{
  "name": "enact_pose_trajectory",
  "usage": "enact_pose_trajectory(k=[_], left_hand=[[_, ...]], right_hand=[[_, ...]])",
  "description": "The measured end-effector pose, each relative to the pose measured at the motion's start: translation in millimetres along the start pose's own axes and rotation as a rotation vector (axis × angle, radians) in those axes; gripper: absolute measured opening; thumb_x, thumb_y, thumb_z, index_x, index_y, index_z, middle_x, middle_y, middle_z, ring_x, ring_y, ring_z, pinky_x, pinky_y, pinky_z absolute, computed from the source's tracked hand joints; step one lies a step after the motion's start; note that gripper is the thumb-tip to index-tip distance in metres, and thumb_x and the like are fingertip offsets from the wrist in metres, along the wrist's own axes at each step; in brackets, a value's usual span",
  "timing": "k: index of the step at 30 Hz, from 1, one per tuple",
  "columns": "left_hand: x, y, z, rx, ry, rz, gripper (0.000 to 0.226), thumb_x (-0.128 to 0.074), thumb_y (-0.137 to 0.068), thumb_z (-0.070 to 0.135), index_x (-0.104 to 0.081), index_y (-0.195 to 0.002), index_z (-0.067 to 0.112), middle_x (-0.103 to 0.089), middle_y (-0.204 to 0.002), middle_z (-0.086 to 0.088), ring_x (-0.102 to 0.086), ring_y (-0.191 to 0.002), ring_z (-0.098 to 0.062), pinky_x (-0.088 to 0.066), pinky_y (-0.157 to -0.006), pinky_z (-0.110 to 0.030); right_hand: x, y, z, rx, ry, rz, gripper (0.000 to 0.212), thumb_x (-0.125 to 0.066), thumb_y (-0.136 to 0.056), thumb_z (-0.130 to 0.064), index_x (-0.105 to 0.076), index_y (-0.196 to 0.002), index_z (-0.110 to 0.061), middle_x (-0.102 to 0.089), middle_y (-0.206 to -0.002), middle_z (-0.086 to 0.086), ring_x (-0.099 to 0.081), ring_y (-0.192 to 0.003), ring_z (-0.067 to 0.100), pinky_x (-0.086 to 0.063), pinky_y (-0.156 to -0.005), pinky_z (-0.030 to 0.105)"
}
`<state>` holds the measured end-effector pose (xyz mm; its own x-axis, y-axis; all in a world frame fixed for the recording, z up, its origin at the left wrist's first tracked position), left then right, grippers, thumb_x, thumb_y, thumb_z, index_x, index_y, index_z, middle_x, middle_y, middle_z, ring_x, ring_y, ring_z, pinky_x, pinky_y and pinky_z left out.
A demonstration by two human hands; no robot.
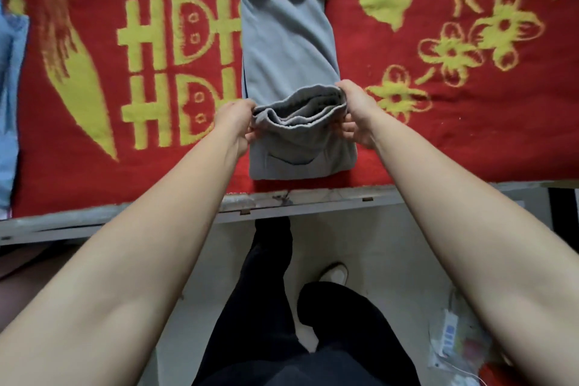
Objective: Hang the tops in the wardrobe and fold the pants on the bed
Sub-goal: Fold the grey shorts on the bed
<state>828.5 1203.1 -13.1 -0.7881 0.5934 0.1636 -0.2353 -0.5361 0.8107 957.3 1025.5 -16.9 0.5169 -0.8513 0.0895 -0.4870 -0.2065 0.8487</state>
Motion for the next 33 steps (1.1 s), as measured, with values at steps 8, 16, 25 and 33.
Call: enact_pose_trajectory(k=[8, 16, 25, 33], left_hand=[[-26.0, -121.5, 59.2, -0.015, -0.299, -0.005, 0.026, -0.045, -0.094, 0.031, -0.053, -0.112, 0.014, -0.059, -0.097, -0.006, -0.06, -0.077, -0.022, -0.057, -0.066, -0.036], [-22.1, -154.2, 14.3, -0.275, -0.845, -0.008, 0.05, -0.053, -0.092, 0.055, -0.055, -0.115, 0.01, -0.061, -0.119, -0.013, -0.056, -0.113, -0.035, -0.046, -0.096, -0.045], [-21.9, -127.2, -20.8, -0.285, -0.831, 0.195, 0.062, -0.046, -0.091, 0.067, -0.048, -0.118, 0.011, -0.052, -0.124, -0.013, -0.051, -0.115, -0.033, -0.039, -0.092, -0.041], [0.1, -91.5, -72.5, -0.116, -0.878, 0.176, 0.068, -0.031, -0.094, 0.07, -0.058, -0.1, 0.008, -0.066, -0.11, -0.019, -0.059, -0.107, -0.039, -0.046, -0.09, -0.046]], right_hand=[[-24.7, -108.2, -72.1, 0.038, 0.363, 0.268, 0.068, -0.038, -0.09, -0.072, -0.062, -0.107, -0.011, -0.071, -0.099, 0.015, -0.074, -0.083, 0.031, -0.059, -0.064, 0.034], [-27.6, -129.8, -16.8, 0.121, 0.895, 0.393, 0.067, -0.042, -0.094, -0.066, -0.049, -0.136, -0.014, -0.053, -0.136, 0.02, -0.051, -0.127, 0.039, -0.04, -0.101, 0.044], [-14.6, -114.3, 30.2, 0.118, 0.87, 0.476, 0.087, -0.024, -0.077, -0.092, -0.059, -0.108, -0.018, -0.062, -0.117, 0.014, -0.058, -0.114, 0.037, -0.044, -0.092, 0.046], [-6.0, -89.9, 61.0, 0.067, 0.877, 0.429, 0.076, -0.024, -0.076, -0.094, -0.047, -0.086, -0.022, -0.068, -0.105, 0.022, -0.063, -0.102, 0.042, -0.042, -0.078, 0.043]])
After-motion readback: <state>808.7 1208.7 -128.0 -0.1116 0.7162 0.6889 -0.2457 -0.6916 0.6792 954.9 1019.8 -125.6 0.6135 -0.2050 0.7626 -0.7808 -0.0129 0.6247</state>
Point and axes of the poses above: each hand's wrist, its own y-axis away from the middle knuckle, its own x-axis out of the back of the hand, z = x × y, the point moved 3 cm from there along -y, towards the middle knuckle
